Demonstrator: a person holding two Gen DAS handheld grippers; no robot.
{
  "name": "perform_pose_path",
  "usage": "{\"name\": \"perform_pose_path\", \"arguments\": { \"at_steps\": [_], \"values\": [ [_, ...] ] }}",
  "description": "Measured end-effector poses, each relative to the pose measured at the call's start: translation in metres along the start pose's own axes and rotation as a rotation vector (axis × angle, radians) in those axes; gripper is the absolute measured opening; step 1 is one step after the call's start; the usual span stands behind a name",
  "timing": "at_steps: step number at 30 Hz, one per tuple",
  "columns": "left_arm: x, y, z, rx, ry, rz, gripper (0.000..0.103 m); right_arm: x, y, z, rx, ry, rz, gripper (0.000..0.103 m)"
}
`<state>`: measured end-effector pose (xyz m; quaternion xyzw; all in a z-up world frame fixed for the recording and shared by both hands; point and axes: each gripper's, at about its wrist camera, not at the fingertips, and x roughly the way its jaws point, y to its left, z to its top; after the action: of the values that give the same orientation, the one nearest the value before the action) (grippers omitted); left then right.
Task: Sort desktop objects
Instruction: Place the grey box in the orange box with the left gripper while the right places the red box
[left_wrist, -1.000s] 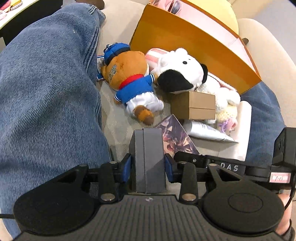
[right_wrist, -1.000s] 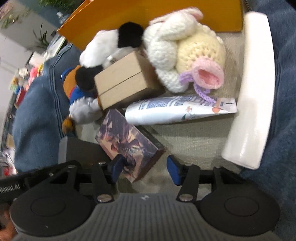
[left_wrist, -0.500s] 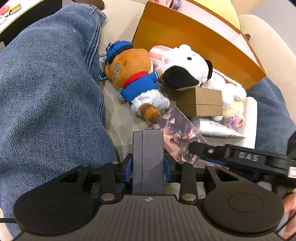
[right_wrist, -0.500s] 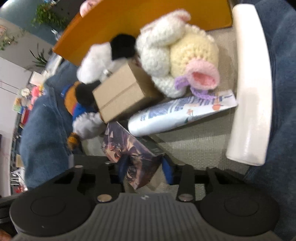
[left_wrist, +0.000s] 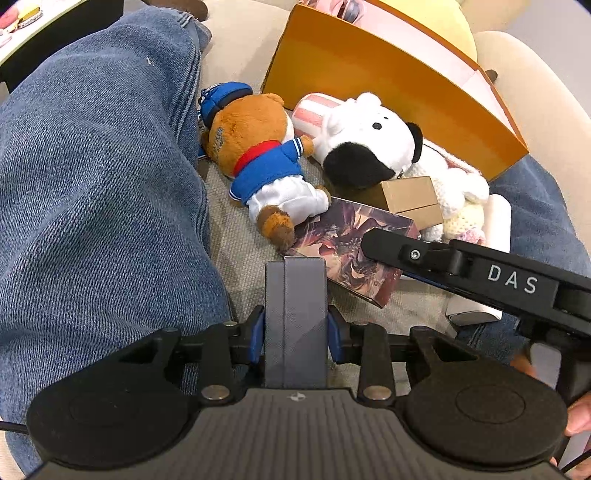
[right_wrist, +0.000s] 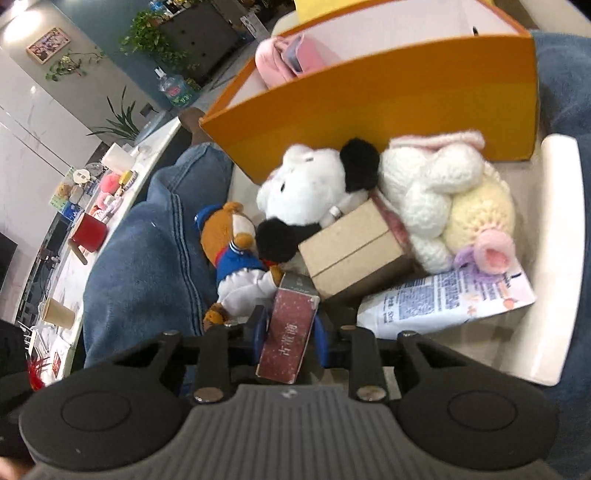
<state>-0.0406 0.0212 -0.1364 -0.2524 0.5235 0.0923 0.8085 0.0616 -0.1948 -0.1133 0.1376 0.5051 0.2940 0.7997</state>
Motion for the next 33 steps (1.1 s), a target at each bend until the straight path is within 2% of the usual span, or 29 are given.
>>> {"name": "perform_pose_path", "arguments": {
  "at_steps": [3, 6, 11, 14, 21, 24, 28, 33],
  "values": [
    [-0.005, -0.001, -0.001, 0.01, -0.005, -0.015, 0.038, 0.008, -0.001, 0.002, 0.013, -0.006, 0.008, 0.027],
    [-0.019, -0.002, -0.001, 0.04, -0.025, -0.032, 0.038, -0.008, 0.002, 0.004, -0.028, -0.031, -0.005, 0.025],
    [-0.05, -0.012, 0.005, 0.112, -0.092, -0.052, 0.038, -0.039, 0.008, 0.027, -0.065, -0.035, 0.018, 0.024],
    [-0.066, -0.021, 0.021, 0.137, -0.119, -0.09, 0.038, -0.061, 0.014, 0.044, -0.102, -0.061, 0.021, 0.024],
    [-0.109, -0.045, 0.093, 0.211, -0.225, -0.177, 0.038, -0.1, 0.019, 0.097, -0.128, -0.163, 0.019, 0.024],
    [-0.112, -0.06, 0.132, 0.244, -0.271, -0.164, 0.038, -0.104, 0.02, 0.125, -0.138, -0.225, -0.004, 0.024],
    [-0.089, -0.083, 0.188, 0.269, -0.27, -0.154, 0.038, -0.089, 0.014, 0.167, -0.123, -0.242, -0.04, 0.024],
    [-0.033, -0.109, 0.245, 0.313, -0.239, -0.109, 0.038, -0.046, -0.006, 0.212, -0.082, -0.197, -0.092, 0.024]
  ]
}}
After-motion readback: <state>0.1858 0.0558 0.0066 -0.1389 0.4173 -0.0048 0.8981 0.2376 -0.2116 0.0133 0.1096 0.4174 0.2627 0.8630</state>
